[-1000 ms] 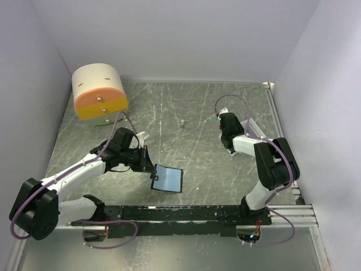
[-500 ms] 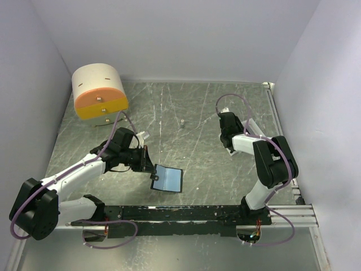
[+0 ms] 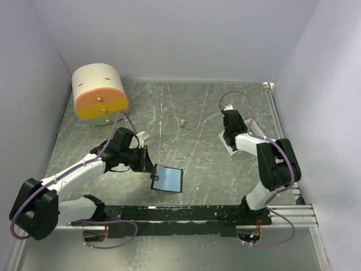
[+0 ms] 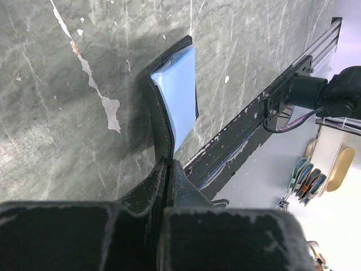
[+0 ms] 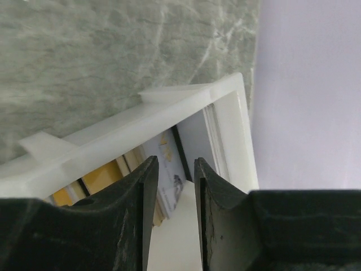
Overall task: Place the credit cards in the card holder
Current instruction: Pick up the credit card from the storage box.
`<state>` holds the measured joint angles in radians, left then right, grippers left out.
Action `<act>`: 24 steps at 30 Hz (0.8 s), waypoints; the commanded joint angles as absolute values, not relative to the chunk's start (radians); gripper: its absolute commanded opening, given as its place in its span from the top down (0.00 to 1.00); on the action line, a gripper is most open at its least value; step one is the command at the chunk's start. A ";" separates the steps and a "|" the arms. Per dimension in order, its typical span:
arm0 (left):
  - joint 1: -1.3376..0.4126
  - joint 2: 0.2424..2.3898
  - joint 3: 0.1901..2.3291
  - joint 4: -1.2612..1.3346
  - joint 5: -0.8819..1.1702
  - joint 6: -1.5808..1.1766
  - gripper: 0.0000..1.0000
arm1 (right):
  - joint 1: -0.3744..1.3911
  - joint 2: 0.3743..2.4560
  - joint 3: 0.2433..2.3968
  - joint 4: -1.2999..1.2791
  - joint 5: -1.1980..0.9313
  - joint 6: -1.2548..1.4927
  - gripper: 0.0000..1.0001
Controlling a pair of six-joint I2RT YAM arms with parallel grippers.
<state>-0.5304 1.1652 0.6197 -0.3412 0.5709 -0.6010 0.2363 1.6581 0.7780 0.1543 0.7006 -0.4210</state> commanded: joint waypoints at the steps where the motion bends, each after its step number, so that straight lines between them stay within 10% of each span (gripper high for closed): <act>1: -0.526 1.159 0.621 -0.310 0.596 -0.600 0.93 | 0.228 1.574 0.800 0.077 0.502 -0.349 0.67; 24: -0.525 1.152 0.617 -0.308 0.602 -0.601 0.93 | 0.266 1.626 0.745 0.079 0.507 -0.335 0.68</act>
